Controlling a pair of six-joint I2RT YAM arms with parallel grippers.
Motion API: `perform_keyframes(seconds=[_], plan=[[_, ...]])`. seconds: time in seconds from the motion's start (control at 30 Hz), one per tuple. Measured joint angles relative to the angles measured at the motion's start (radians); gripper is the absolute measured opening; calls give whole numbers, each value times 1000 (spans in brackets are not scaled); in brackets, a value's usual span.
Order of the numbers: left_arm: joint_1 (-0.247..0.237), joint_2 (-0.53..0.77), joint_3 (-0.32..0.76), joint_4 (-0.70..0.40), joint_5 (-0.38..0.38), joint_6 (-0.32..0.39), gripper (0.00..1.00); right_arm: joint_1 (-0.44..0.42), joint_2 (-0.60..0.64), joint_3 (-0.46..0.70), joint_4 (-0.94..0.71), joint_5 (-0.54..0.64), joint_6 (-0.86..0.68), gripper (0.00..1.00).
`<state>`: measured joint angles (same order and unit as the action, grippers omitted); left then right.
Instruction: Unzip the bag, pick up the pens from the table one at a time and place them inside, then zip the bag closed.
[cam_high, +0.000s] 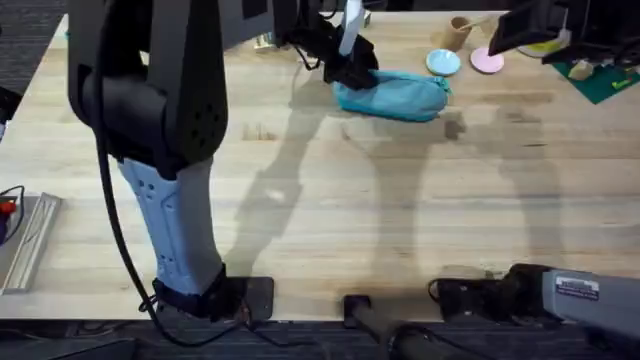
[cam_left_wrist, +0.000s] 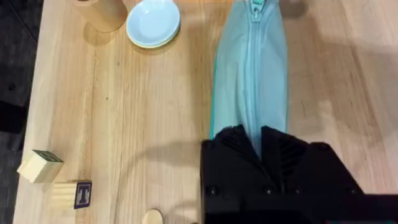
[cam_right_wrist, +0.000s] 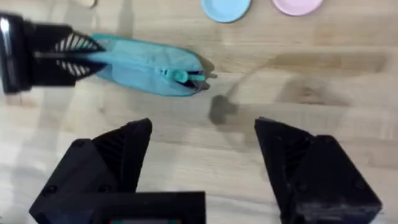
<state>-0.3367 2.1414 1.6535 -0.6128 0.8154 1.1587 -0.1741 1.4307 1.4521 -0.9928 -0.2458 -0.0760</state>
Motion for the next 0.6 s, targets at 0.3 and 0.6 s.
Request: perform_keyframes(seconds=[0.3, 0.6], plan=[[1, 0, 0, 0, 0, 0, 44, 18, 0, 0, 90, -18, -462, 995], [1, 0, 0, 0, 0, 0, 44, 24, 0, 0, 130, -20, -784, 996]])
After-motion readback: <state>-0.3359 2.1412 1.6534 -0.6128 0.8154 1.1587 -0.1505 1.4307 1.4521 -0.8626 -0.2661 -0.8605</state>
